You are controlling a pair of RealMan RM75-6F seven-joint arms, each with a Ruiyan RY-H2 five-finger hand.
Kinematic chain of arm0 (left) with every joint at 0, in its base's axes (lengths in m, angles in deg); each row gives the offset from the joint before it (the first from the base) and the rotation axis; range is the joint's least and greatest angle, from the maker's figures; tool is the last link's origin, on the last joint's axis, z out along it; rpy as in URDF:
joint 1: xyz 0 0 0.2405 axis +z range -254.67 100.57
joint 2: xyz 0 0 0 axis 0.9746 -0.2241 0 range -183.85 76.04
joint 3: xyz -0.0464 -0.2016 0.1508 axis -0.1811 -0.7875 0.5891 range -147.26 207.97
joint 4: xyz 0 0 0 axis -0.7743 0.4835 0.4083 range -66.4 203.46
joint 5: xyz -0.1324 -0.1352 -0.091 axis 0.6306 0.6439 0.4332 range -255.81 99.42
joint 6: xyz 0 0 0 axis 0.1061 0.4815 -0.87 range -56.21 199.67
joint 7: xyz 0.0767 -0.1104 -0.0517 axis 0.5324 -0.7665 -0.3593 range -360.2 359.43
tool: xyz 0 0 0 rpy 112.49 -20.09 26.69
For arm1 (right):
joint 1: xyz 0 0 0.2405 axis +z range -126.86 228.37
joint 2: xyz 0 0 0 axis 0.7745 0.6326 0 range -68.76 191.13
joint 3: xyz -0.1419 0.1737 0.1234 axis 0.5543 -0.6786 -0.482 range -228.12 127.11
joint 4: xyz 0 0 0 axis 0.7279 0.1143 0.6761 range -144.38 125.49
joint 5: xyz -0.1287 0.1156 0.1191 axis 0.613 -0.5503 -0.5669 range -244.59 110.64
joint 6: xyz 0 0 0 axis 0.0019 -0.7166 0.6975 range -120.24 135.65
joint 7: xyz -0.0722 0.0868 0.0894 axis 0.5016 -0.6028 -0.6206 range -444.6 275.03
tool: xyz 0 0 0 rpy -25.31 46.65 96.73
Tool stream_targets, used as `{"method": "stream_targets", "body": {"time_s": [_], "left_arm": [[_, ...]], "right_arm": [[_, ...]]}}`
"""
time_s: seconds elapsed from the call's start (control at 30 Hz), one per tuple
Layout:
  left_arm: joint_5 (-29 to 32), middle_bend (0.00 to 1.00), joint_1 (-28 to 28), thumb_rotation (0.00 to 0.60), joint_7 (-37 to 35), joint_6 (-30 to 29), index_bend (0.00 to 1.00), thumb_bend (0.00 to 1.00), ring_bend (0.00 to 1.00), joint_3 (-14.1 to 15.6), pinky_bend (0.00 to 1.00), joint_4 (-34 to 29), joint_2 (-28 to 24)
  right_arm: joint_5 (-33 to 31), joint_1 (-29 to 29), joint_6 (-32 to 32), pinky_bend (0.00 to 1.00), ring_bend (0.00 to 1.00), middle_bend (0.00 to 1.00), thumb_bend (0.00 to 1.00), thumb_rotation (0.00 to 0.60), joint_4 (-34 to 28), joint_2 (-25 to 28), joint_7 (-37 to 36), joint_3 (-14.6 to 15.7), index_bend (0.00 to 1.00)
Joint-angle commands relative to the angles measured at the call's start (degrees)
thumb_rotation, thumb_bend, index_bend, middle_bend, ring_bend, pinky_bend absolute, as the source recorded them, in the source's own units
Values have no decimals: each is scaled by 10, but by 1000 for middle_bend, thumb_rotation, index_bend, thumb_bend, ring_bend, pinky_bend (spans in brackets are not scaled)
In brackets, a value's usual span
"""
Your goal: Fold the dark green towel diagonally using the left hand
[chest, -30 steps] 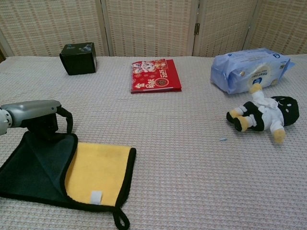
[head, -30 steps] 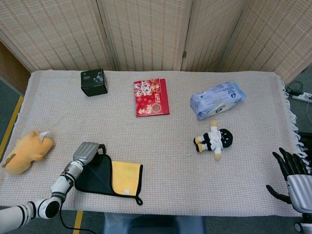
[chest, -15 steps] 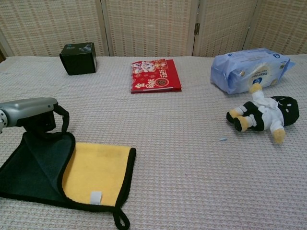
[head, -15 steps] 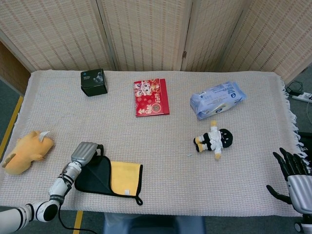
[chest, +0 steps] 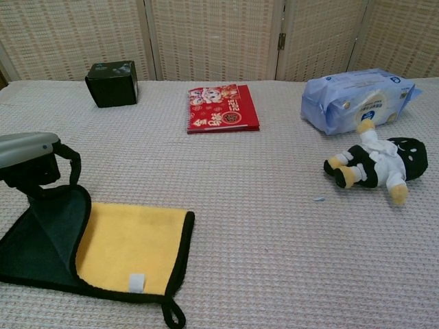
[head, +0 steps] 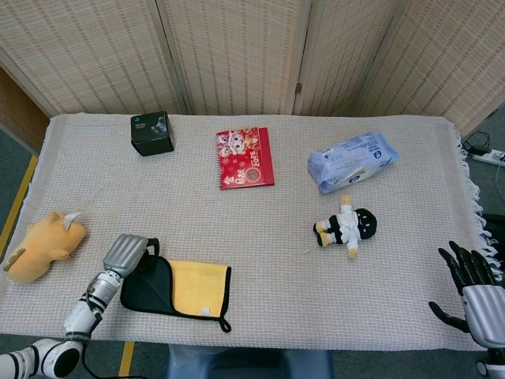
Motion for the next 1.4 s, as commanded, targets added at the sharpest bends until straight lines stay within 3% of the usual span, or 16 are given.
{"method": "stream_targets", "body": {"time_s": [0.03,0.17,0.47,0.53,0.67,0.77,0.93,1.17,1.23,1.27,1.3,1.4], "left_arm": [[-47,1000,34,600,-10,-59,736,508,1000,19,1000,-20,-22],[-90,1000,64,600,-16,-105,736,509,1000,42,1000,-24,-31],[-133,1000,99,600,-34,-130,718,508,1000,75,1000,-20,-32],[-138,1000,104,600,-36,-131,640,508,1000,80,1000,-20,-33],[-151,1000,113,600,-33,-144,316,507,1000,82,1000,-23,-36],[-161,1000,121,600,-30,-162,198,505,1000,79,1000,-27,-40],[-172,1000,132,600,-31,-185,128,505,1000,73,1000,-39,-52],[-210,1000,165,600,-29,-272,156,498,1000,61,1000,-46,-71],[-220,908,180,600,-29,-304,155,473,922,59,982,-40,-73],[-223,783,188,600,-35,-317,146,456,791,60,899,-36,-73],[-229,620,198,600,-49,-331,133,442,613,63,746,-29,-74],[-250,277,226,600,-98,-379,108,421,228,71,199,15,-63]], "right_arm": [[2,-1,2,0,0,0,269,600,0,0,0,1,0],[5,0,0,0,0,0,270,600,0,-1,3,2,0],[11,-1,6,0,0,0,269,600,-2,-4,9,3,0],[12,-2,6,0,0,0,268,600,-2,-4,9,4,0],[15,-2,8,0,0,0,270,600,-2,-4,9,5,0],[17,-3,9,0,0,0,269,600,-1,-4,9,6,0],[19,-3,9,0,0,0,270,600,-1,-4,9,7,0],[18,-4,13,0,0,0,269,600,-1,-4,10,5,0],[16,-5,16,0,0,0,269,600,0,-6,13,3,0],[16,-6,18,0,0,0,269,600,0,-7,15,2,0],[17,-6,20,0,0,0,269,600,2,-8,17,1,0],[22,-5,20,0,0,0,269,600,3,-10,21,2,0]]}}
